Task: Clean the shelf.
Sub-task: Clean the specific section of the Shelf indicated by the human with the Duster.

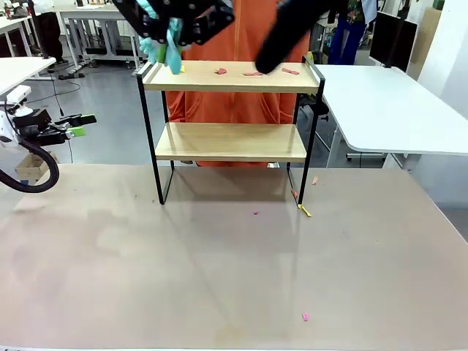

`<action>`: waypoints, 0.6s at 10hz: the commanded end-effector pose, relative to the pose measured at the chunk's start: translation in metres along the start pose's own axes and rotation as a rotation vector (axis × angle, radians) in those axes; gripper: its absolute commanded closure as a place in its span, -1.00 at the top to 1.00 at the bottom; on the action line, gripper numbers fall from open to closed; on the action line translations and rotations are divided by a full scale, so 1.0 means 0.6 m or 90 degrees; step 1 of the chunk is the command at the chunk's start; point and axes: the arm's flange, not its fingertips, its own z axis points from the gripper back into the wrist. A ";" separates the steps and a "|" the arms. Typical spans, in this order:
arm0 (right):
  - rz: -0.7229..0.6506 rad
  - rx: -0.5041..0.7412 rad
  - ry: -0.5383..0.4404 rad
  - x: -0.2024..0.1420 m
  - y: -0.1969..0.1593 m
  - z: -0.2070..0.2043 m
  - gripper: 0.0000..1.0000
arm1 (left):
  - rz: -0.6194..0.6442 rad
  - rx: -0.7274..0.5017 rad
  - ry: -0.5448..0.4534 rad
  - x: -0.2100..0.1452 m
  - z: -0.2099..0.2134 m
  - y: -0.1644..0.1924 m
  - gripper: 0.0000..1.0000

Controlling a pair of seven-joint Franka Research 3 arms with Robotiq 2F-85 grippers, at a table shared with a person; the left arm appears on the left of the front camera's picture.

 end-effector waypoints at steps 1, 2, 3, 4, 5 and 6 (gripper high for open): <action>-0.034 -0.044 0.004 0.062 0.093 -0.035 -0.74 | -0.007 -0.005 0.004 0.005 -0.001 -0.001 1.00; -0.049 -0.054 -0.006 0.074 0.103 -0.053 -0.74 | -0.007 -0.005 0.004 0.005 -0.001 -0.001 1.00; -0.056 -0.063 -0.014 0.081 0.108 -0.073 -0.74 | -0.007 -0.005 0.004 0.005 -0.001 -0.001 1.00; -0.067 -0.071 -0.025 0.093 0.108 -0.095 -0.74 | -0.007 -0.005 0.004 0.005 -0.001 -0.001 1.00; -0.072 -0.064 -0.024 0.101 0.109 -0.114 -0.74 | -0.007 -0.005 0.004 0.005 -0.001 -0.001 1.00; -0.082 -0.059 -0.020 0.109 0.109 -0.128 -0.74 | -0.007 -0.005 0.004 0.005 -0.001 -0.001 1.00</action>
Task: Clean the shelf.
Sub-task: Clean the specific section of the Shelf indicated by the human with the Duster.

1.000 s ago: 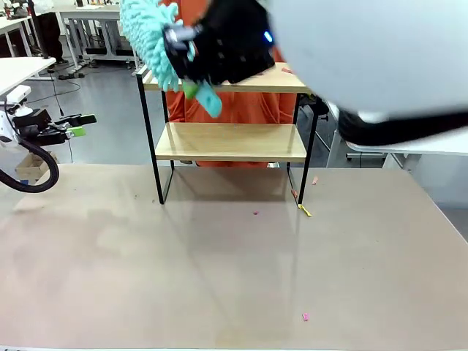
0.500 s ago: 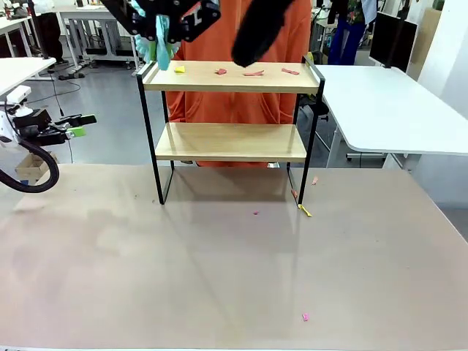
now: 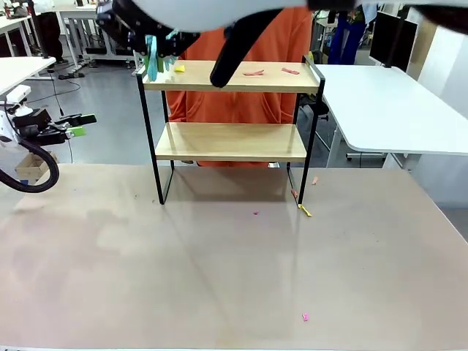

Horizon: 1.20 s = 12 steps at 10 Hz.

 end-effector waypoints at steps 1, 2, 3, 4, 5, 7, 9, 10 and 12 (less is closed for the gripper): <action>-0.034 0.011 -0.002 0.058 0.067 -0.003 -0.74 | -0.007 -0.005 0.004 0.005 -0.001 -0.001 1.00; -0.045 0.015 0.000 0.071 0.068 -0.009 -0.74 | -0.007 -0.005 0.004 0.005 -0.001 -0.001 1.00; -0.056 0.016 0.006 0.081 0.068 -0.018 -0.74 | -0.007 -0.005 0.004 0.005 -0.001 -0.001 1.00; -0.063 0.013 0.011 0.087 0.069 -0.026 -0.74 | -0.007 -0.005 0.004 0.005 -0.001 -0.001 1.00; -0.068 0.012 0.017 0.090 0.070 -0.036 -0.74 | -0.007 -0.005 0.004 0.005 -0.001 -0.001 1.00; -0.082 0.004 0.023 0.093 0.057 -0.057 -0.74 | -0.007 -0.005 0.004 0.005 -0.001 -0.001 1.00; -0.096 0.000 0.035 0.088 0.044 -0.071 -0.74 | -0.007 -0.005 0.004 0.005 -0.001 -0.001 1.00; -0.105 -0.005 0.042 0.086 0.035 -0.077 -0.74 | -0.007 -0.005 0.004 0.005 -0.001 -0.001 1.00; -0.120 -0.014 0.077 0.080 0.026 -0.090 -0.74 | -0.007 -0.005 0.004 0.005 -0.001 -0.001 1.00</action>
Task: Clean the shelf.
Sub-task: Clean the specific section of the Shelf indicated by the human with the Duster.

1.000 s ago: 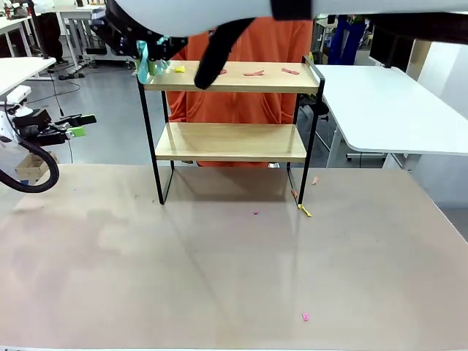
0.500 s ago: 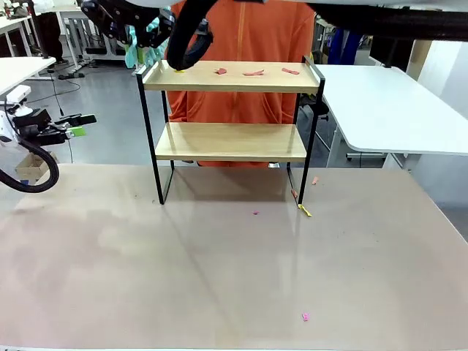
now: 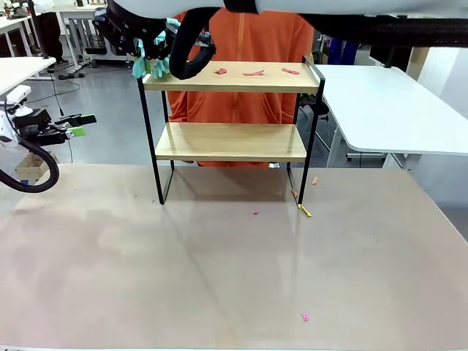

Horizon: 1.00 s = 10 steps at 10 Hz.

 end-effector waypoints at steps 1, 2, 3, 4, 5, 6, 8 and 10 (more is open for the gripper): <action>-0.035 -0.007 0.036 -0.005 -0.011 -0.006 -0.74 | -0.007 -0.005 0.003 0.005 -0.001 -0.001 1.00; -0.034 -0.007 0.047 -0.006 -0.015 -0.013 -0.74 | -0.007 -0.005 0.003 0.005 -0.001 -0.001 1.00; -0.025 -0.003 0.044 -0.003 -0.020 -0.017 -0.74 | -0.007 -0.005 0.003 0.005 -0.001 -0.001 1.00; 0.001 0.017 0.020 -0.009 -0.018 -0.008 -0.74 | -0.007 -0.005 0.003 0.005 -0.001 -0.001 1.00; -0.017 -0.007 0.037 0.000 -0.009 -0.017 -0.74 | -0.007 -0.005 0.003 0.005 -0.001 -0.001 1.00; -0.017 -0.007 0.037 0.000 -0.009 -0.017 -0.74 | -0.007 -0.005 0.003 0.005 -0.001 -0.001 1.00; -0.017 -0.007 0.037 0.000 -0.009 -0.017 -0.74 | -0.007 -0.005 0.003 0.005 -0.001 -0.001 1.00; -0.014 -0.004 0.037 -0.003 -0.008 -0.019 -0.74 | -0.007 -0.005 0.003 0.005 -0.001 -0.001 1.00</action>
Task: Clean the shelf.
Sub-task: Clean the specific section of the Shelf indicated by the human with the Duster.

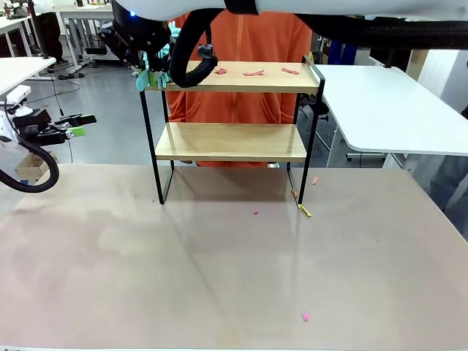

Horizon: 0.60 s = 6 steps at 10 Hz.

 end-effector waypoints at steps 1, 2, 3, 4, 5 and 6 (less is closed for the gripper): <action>-0.021 -0.001 -0.003 0.011 -0.032 0.016 -0.74 | -0.007 -0.005 0.003 0.005 -0.001 -0.001 1.00; -0.034 0.001 -0.007 0.016 -0.061 0.030 -0.74 | -0.007 -0.005 0.003 0.005 -0.001 -0.001 1.00; -0.044 0.000 0.002 0.021 -0.092 0.041 -0.74 | -0.007 -0.005 0.003 0.005 -0.001 -0.001 1.00; -0.049 -0.004 0.009 0.024 -0.125 0.053 -0.74 | -0.007 -0.005 0.003 0.005 -0.001 -0.001 1.00; -0.052 -0.002 0.035 0.030 -0.167 0.061 -0.74 | -0.007 -0.005 0.003 0.005 -0.001 -0.001 1.00; -0.058 -0.018 0.041 0.033 -0.204 0.064 -0.74 | -0.007 -0.005 0.003 0.005 -0.001 -0.001 1.00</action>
